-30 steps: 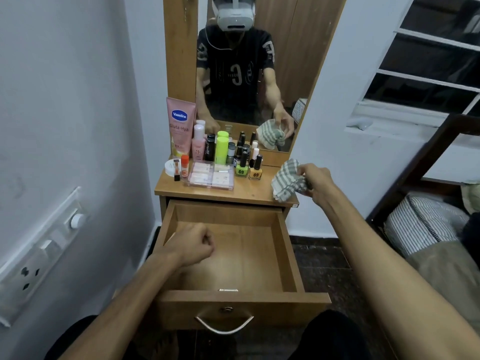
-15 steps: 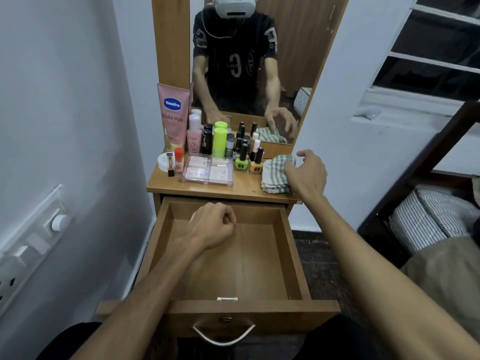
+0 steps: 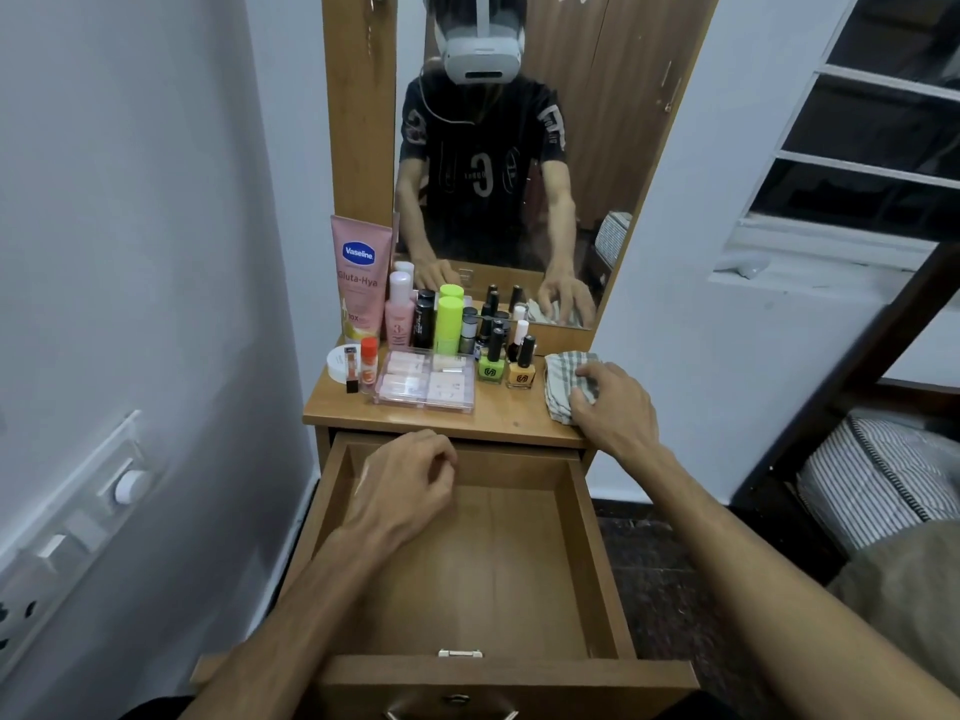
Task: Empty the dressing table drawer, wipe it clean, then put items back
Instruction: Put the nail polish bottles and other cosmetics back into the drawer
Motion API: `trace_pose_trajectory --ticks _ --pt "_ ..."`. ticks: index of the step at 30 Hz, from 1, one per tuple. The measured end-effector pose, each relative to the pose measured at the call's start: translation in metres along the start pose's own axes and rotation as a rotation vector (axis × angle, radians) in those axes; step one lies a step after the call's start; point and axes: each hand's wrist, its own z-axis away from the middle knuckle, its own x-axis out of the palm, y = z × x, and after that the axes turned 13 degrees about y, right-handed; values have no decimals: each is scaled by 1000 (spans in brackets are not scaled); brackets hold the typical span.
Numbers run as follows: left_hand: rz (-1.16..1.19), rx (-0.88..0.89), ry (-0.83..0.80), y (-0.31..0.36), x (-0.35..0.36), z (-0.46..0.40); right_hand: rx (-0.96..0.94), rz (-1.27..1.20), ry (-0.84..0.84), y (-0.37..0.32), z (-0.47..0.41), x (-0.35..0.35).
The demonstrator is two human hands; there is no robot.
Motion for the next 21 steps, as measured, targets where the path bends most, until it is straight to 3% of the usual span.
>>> trace_pose_trajectory --ticks 5,9,11,17,21 --pt "10 -9 1 -10 0 7 -14 -14 -6 -2 0 -1" --pt "55 21 46 -4 3 2 28 -172 250 -12 -1 -11" --pt "80 32 103 3 4 -10 30 -273 294 -24 -6 -16" --pt "115 -7 289 31 7 -88 -47 -349 163 -50 -30 -7" --pt "-33 3 256 42 22 -132 -35 -331 97 -52 -37 6"
